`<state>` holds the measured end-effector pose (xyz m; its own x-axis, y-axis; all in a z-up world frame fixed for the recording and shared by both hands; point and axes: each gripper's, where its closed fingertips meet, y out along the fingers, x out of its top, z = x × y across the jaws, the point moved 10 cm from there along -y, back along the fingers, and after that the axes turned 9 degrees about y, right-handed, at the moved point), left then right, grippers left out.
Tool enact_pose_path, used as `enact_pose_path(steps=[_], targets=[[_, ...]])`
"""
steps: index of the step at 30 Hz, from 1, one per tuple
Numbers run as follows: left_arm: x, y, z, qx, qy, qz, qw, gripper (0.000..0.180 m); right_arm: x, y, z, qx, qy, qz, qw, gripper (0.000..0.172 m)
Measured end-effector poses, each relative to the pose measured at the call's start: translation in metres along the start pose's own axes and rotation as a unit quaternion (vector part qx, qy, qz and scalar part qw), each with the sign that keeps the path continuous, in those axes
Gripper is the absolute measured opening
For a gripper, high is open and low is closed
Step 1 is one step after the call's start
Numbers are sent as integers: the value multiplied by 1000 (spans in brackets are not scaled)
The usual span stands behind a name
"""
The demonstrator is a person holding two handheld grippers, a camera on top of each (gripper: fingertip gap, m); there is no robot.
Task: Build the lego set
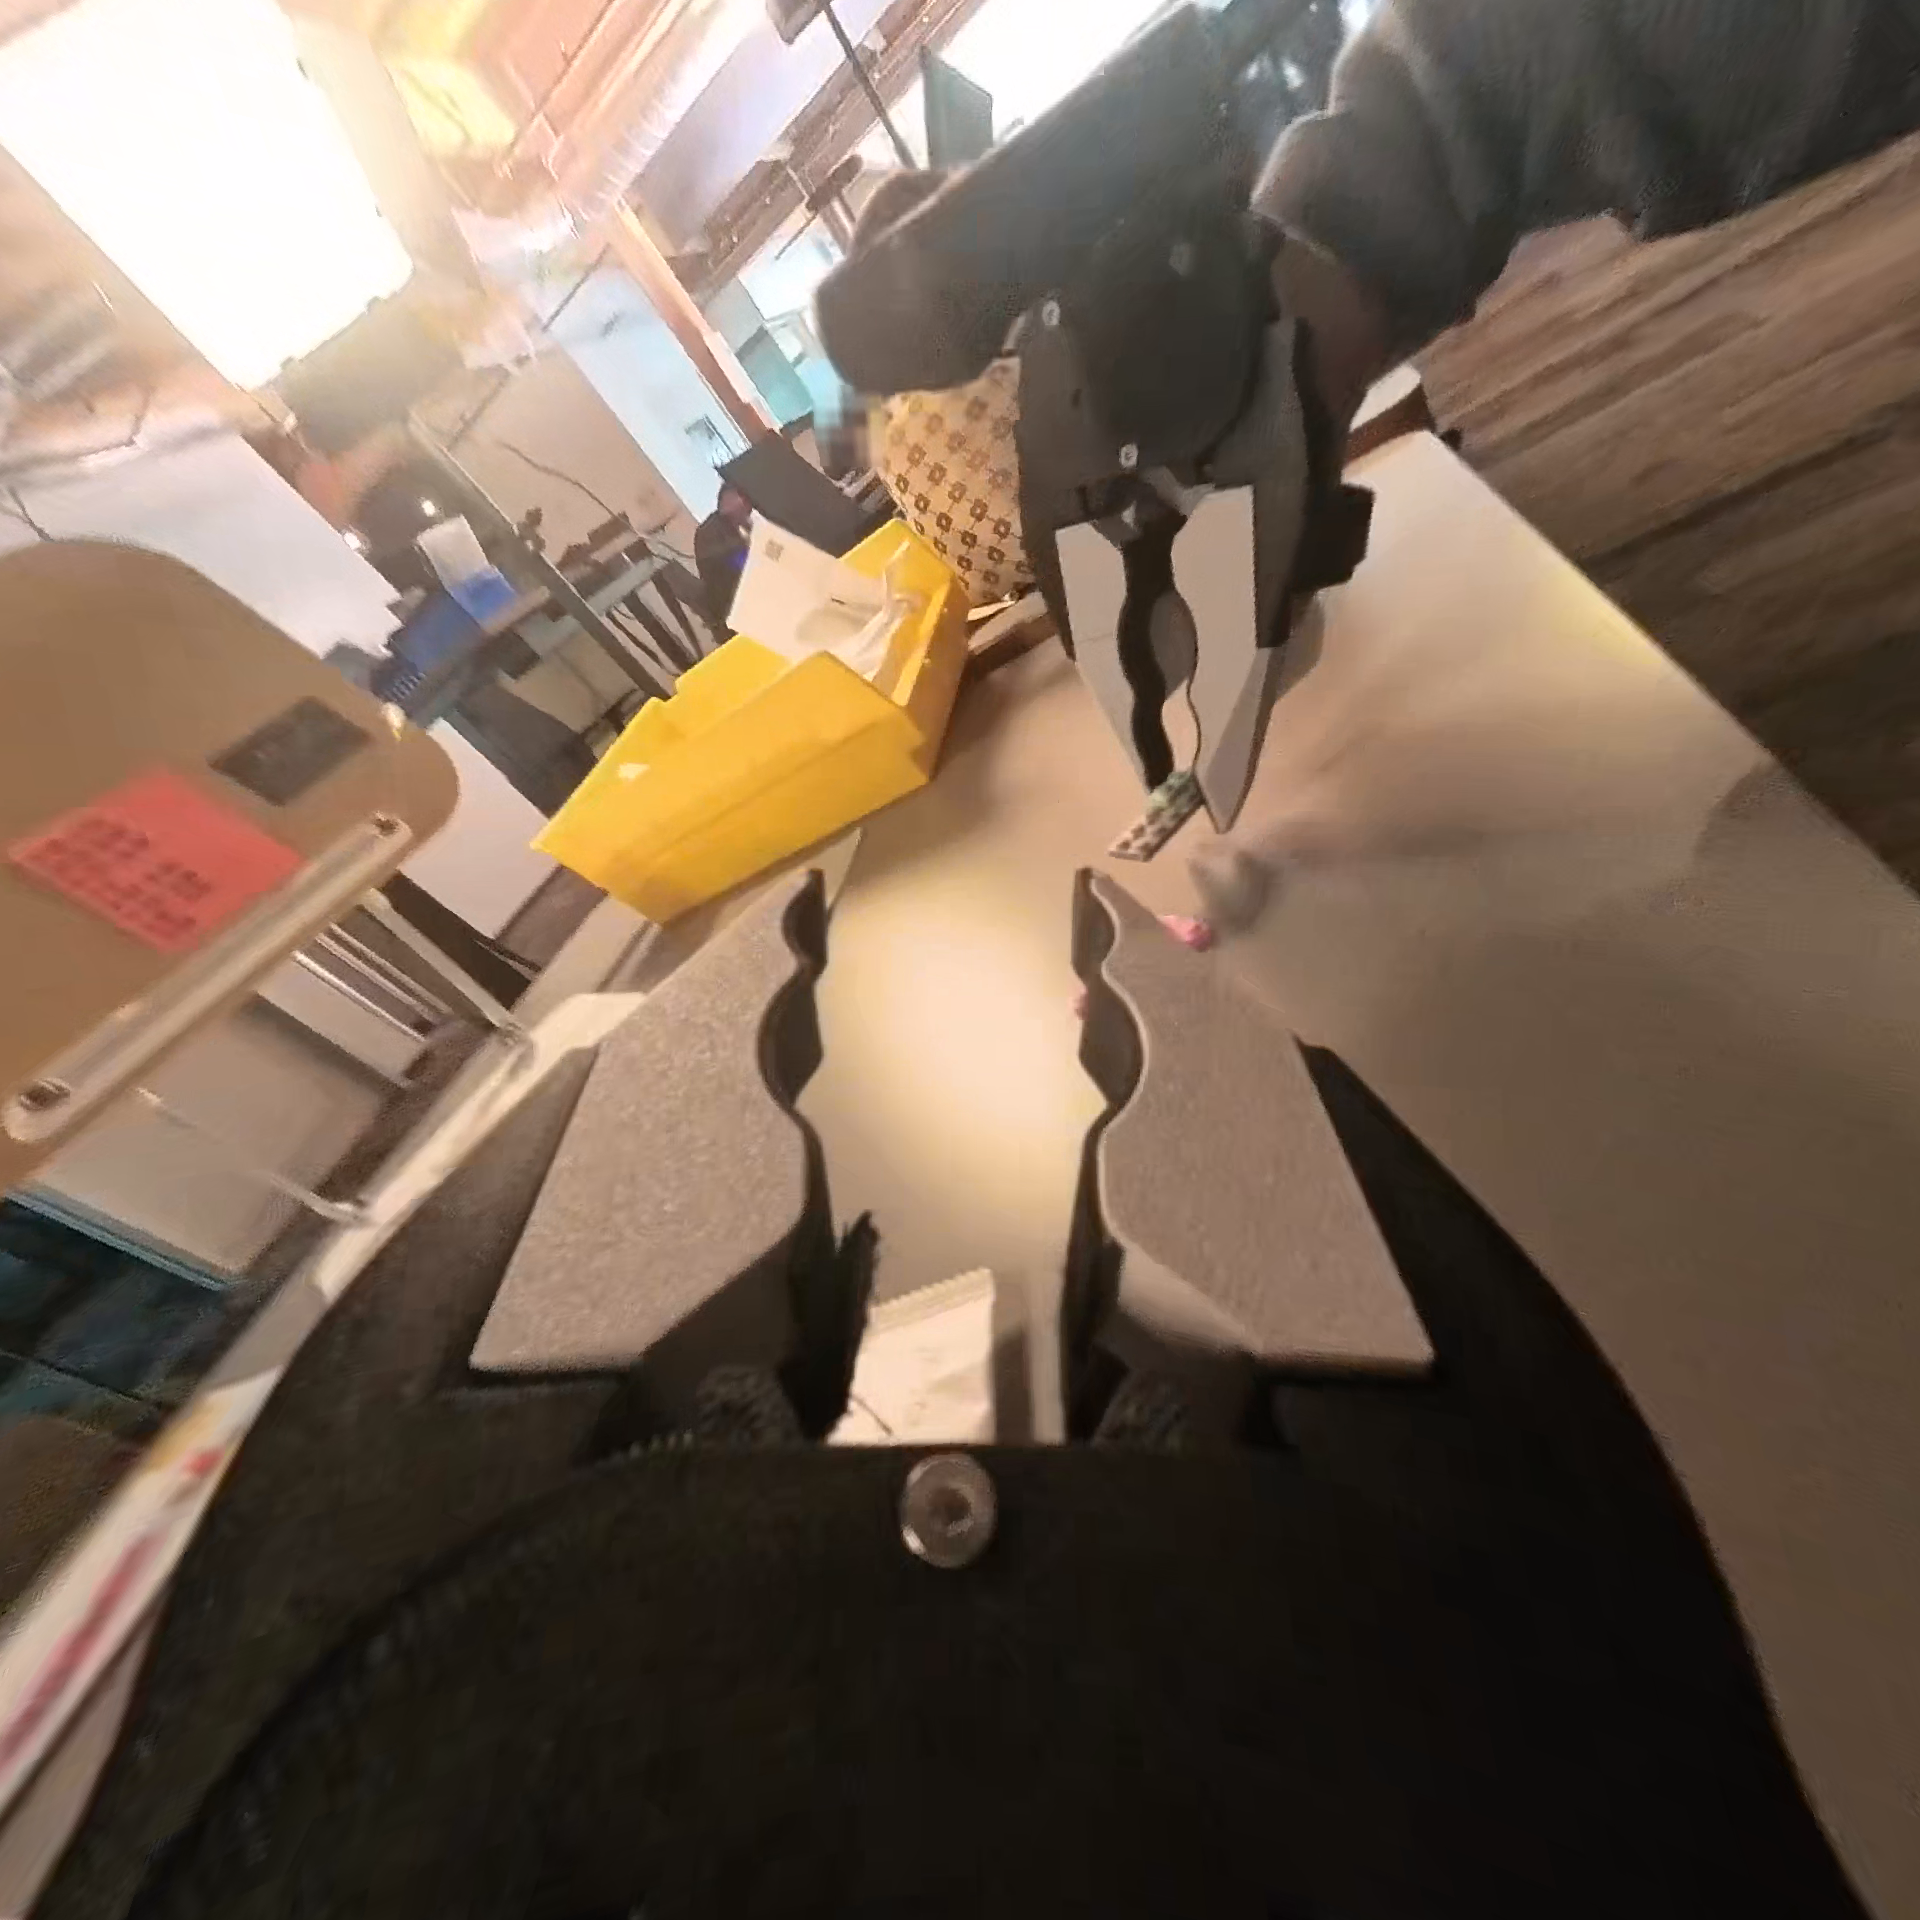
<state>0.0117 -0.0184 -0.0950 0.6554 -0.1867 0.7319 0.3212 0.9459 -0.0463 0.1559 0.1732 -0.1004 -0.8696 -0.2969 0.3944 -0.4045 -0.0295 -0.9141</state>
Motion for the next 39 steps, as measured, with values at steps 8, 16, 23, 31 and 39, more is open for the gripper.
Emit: enact_pose_path(steps=[8, 16, 23, 31, 39], targets=[[-7, 3, 4, 1, -58, 4, 998, 47, 10, -3, -4, 15, 28, 40, 999, 50], [-7, 4, 3, -2, -59, 2, 998, 44, 55, 13, -2, 52, 172, 12, 984, 37], [-8, 4, 3, -2, -62, 0, 998, 43, 66, 30, 0, 37, 117, 91, 988, 14], [-8, 5, 2, -4, -58, 2, 998, 42, 56, -5, -24, 40, 48, 93, 994, 13], [-8, 6, -1, -14, -52, 3, 999, 41, 32, 6, -26, 36, 41, 116, 992, 14]])
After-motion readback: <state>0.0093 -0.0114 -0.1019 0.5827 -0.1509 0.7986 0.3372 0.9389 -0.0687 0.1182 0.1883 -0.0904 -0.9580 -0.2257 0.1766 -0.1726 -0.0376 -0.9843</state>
